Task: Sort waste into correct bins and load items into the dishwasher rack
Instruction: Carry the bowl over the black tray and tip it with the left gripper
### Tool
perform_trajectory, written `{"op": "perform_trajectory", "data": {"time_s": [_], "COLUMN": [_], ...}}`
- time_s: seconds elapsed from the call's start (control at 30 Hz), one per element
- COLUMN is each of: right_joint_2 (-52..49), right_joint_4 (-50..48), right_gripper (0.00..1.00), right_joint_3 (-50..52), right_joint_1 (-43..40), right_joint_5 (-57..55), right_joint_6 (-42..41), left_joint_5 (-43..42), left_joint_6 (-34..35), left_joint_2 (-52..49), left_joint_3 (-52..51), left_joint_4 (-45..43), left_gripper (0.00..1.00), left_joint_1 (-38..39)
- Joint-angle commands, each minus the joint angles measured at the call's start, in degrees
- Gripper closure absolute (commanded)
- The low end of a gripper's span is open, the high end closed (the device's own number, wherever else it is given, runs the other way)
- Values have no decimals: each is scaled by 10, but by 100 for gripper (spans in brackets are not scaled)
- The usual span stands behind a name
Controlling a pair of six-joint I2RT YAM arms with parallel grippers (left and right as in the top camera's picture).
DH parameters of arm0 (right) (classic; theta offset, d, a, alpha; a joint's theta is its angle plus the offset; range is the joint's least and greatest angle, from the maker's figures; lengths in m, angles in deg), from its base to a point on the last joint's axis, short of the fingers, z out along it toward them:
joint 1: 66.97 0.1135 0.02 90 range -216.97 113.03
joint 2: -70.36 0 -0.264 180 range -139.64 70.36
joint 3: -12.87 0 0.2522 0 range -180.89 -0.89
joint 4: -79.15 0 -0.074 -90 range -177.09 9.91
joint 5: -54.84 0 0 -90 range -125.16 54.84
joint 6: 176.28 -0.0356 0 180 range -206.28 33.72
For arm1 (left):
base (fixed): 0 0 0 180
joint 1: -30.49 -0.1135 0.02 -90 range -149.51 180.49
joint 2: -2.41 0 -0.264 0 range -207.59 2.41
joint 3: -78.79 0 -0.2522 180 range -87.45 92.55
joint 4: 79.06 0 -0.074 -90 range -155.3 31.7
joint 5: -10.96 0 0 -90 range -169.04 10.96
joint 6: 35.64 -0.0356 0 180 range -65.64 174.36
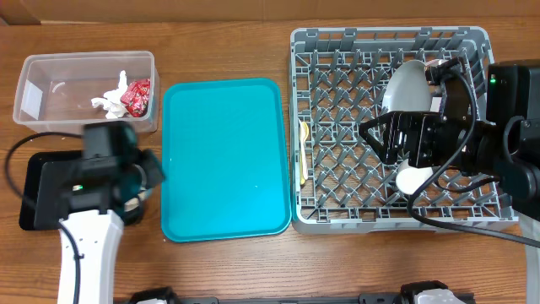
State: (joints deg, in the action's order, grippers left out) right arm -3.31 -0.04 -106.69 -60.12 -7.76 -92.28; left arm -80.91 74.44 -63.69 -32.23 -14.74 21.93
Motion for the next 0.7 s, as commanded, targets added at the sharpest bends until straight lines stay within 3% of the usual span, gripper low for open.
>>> {"op": "perform_trajectory", "data": {"time_s": [0.0, 0.17, 0.53, 0.67], "right_joint_2": [-1, -1, -1, -1], "right_joint_4": [-1, -1, 3, 5], "right_gripper": [0, 0, 0, 0], "right_joint_3": [-3, -3, -3, -3], "right_joint_1": [2, 2, 2, 2], "right_joint_5": [-3, -3, -3, -3], "right_joint_6": [0, 0, 0, 0], "left_joint_5": [-124, -257, -461, -588], "left_joint_6": [-67, -106, -183, -237], "left_joint_2": [-16, -71, -203, -236], "left_joint_3": [9, 9, 9, 9], "left_joint_4": [-31, -80, -127, -134], "left_gripper": [96, 96, 96, 96], "left_joint_1": [-92, -190, -316, -381]}}
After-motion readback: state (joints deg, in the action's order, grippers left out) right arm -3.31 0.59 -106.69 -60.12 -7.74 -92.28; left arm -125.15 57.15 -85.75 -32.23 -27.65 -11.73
